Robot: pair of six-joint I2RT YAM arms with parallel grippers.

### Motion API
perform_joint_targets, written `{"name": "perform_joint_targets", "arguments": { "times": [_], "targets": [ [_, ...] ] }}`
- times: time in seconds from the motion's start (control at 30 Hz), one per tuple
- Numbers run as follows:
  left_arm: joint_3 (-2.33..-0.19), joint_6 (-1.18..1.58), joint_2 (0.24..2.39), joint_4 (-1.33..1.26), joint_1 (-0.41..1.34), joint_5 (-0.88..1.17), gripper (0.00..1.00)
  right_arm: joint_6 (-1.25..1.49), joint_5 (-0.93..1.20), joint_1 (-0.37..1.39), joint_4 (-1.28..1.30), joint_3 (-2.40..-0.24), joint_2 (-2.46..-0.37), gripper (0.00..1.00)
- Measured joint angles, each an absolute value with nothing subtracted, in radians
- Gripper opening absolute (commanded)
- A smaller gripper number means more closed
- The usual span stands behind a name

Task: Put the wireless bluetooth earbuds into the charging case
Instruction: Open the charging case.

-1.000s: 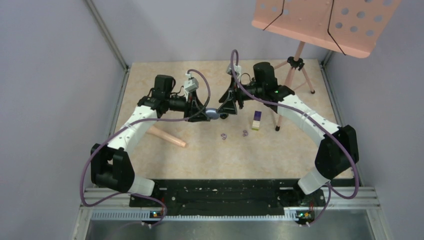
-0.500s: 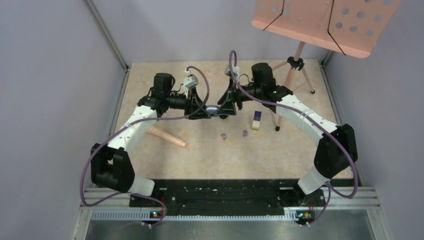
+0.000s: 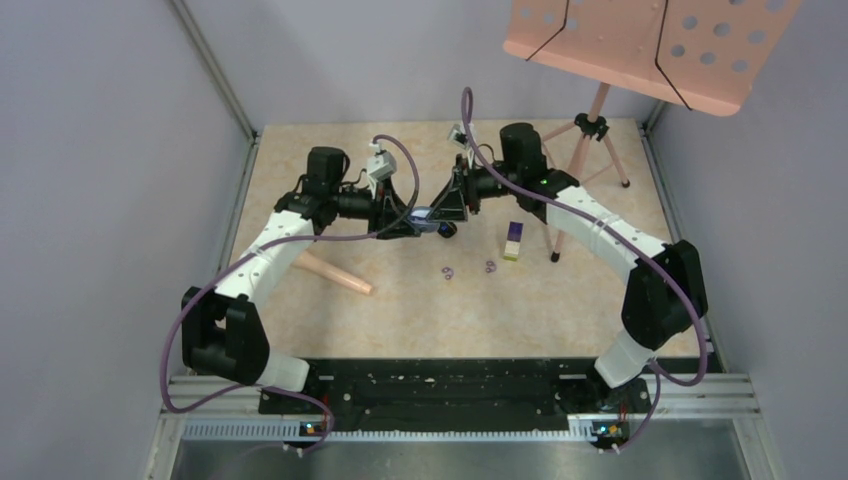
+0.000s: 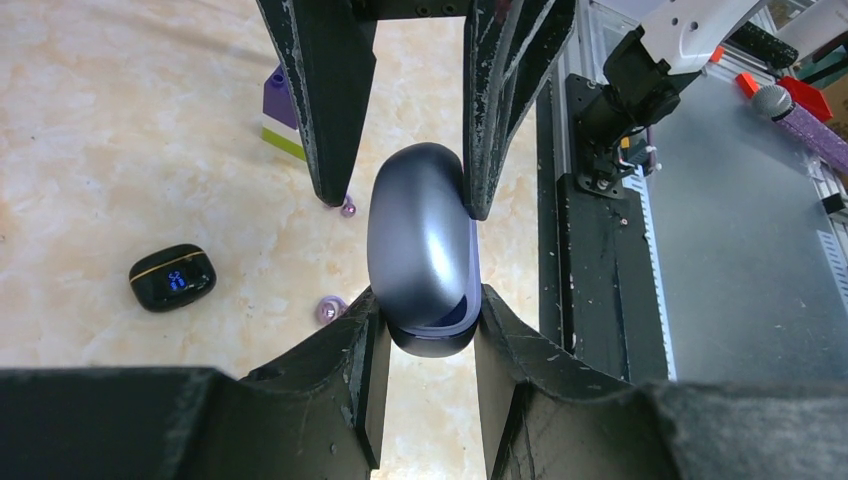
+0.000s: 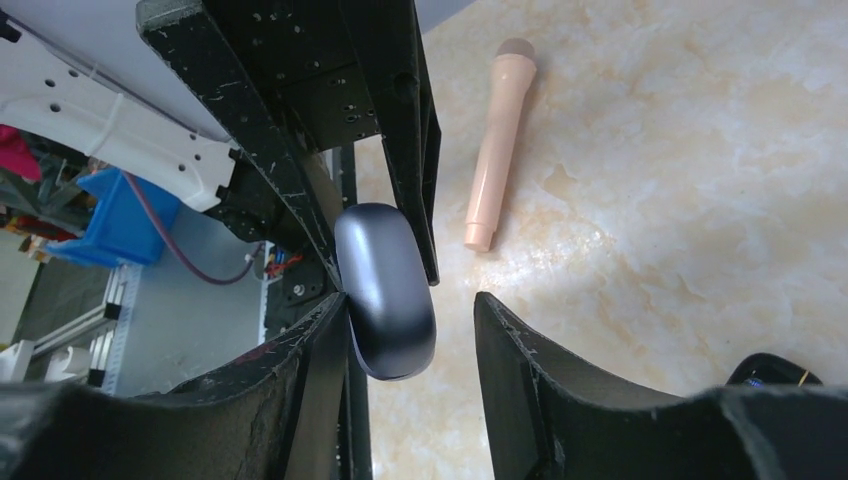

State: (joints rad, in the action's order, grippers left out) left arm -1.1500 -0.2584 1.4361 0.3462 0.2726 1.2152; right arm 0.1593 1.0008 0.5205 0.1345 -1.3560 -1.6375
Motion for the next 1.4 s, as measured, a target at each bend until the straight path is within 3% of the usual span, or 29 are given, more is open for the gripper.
{"name": "perform_joint_targets", "arguments": {
  "times": [0.47,0.8,0.9,1.03,1.13,1.2,1.27,1.4],
  "targets": [
    [-1.148,-0.191,1.436,0.326,0.273,1.205,0.0,0.207,1.006,0.521,0.083,-1.356,-1.641,0.33],
    [-1.119,-0.077,1.438,0.227,0.268,1.214,0.0,0.199,0.984,0.518,0.075,-1.354,-1.637,0.28],
    [-1.118,-0.081,1.438,0.225,0.266,1.215,0.0,0.202,0.978,0.516,0.075,-1.354,-1.637,0.13],
    [-1.118,-0.105,1.438,0.23,0.266,1.218,0.0,0.212,0.986,0.515,0.074,-1.354,-1.637,0.0],
    [-1.118,-0.118,1.438,0.236,0.267,1.218,0.0,0.221,0.995,0.514,0.074,-1.354,-1.637,0.0],
    [-1.118,-0.126,1.438,0.239,0.268,1.212,0.1,0.221,0.998,0.514,0.074,-1.353,-1.637,0.0],
    [-1.118,-0.13,1.438,0.242,0.269,1.202,0.29,0.221,0.997,0.514,0.073,-1.349,-1.637,0.0],
    [-1.118,-0.13,1.435,0.247,0.273,1.17,0.46,0.215,0.99,0.514,0.075,-1.348,-1.637,0.0]
  ]
}}
